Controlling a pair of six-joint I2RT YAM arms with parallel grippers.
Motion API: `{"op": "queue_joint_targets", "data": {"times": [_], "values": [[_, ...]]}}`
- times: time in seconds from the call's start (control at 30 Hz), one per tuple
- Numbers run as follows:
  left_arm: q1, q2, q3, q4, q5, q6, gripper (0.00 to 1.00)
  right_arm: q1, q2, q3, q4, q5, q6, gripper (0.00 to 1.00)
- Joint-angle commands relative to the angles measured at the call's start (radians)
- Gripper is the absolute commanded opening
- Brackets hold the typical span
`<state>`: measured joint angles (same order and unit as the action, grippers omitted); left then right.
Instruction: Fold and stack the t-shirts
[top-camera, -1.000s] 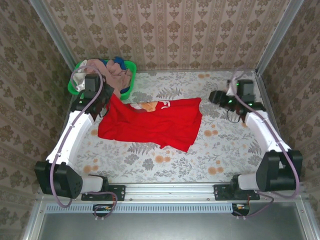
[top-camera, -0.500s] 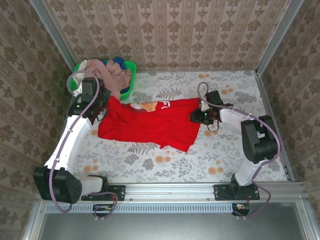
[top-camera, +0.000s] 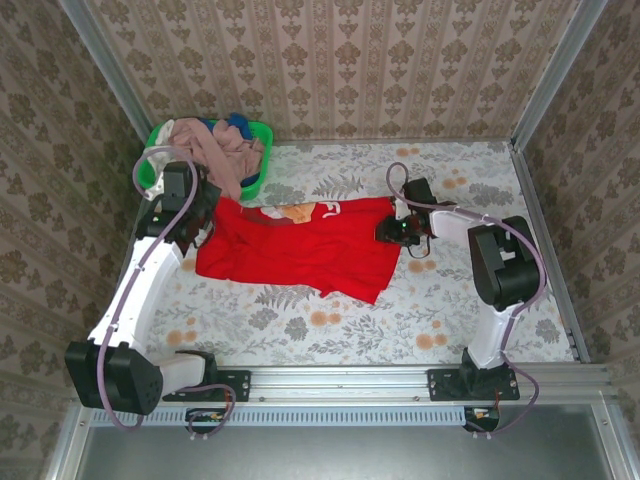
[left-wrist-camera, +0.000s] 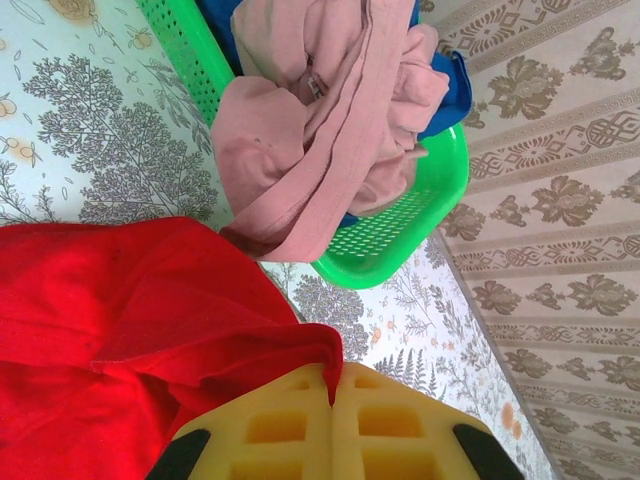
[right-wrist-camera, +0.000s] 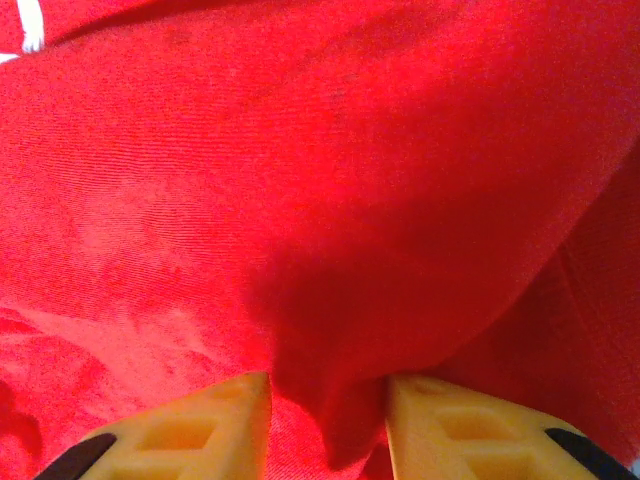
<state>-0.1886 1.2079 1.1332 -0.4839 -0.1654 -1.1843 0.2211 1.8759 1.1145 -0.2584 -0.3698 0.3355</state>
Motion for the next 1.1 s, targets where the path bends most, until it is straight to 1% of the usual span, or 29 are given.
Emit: {"op": "queue_joint_targets", "data": {"times": [0.0,0.07,0.1,0.2,0.3,0.4,0.5,0.6,0.63,0.73,0.8,0.93,1.07], "values": [[0.010,-0.028,-0.010,0.003,-0.013,-0.016,0.00,0.006,0.021,0.039,-0.012,-0.021,-0.020,0.24],[0.010,-0.028,-0.008,0.005,-0.013,-0.017,0.00,0.006,0.010,0.055,-0.040,-0.018,-0.028,0.05],[0.009,-0.030,-0.008,0.005,-0.013,-0.016,0.00,0.006,-0.012,0.064,-0.055,-0.011,-0.031,0.00],[0.011,-0.034,0.005,0.005,-0.013,-0.003,0.00,-0.005,-0.122,0.080,-0.077,0.013,-0.031,0.00],[0.011,-0.039,0.046,0.002,-0.016,0.031,0.00,-0.039,-0.254,0.114,-0.089,0.032,-0.012,0.00],[0.012,-0.036,0.109,0.007,-0.014,0.067,0.00,-0.098,-0.368,0.192,-0.094,0.018,0.021,0.00],[0.014,-0.026,0.197,0.017,-0.014,0.109,0.00,-0.157,-0.444,0.305,-0.089,-0.003,0.047,0.00],[0.014,-0.012,0.286,0.029,-0.007,0.131,0.00,-0.212,-0.477,0.427,-0.073,-0.021,0.069,0.00],[0.015,-0.006,0.319,0.037,-0.003,0.140,0.00,-0.230,-0.513,0.466,-0.063,-0.028,0.084,0.00],[0.011,0.016,0.416,0.048,0.013,0.172,0.00,-0.290,-0.539,0.570,-0.011,-0.062,0.163,0.00],[0.006,0.033,0.482,0.048,0.023,0.191,0.00,-0.313,-0.551,0.639,0.002,-0.067,0.183,0.00],[-0.019,0.047,0.580,0.050,0.035,0.215,0.00,-0.329,-0.581,0.764,0.000,-0.072,0.177,0.00],[-0.052,0.034,0.640,0.050,0.032,0.230,0.00,-0.331,-0.625,0.816,0.002,-0.088,0.183,0.00]]}}
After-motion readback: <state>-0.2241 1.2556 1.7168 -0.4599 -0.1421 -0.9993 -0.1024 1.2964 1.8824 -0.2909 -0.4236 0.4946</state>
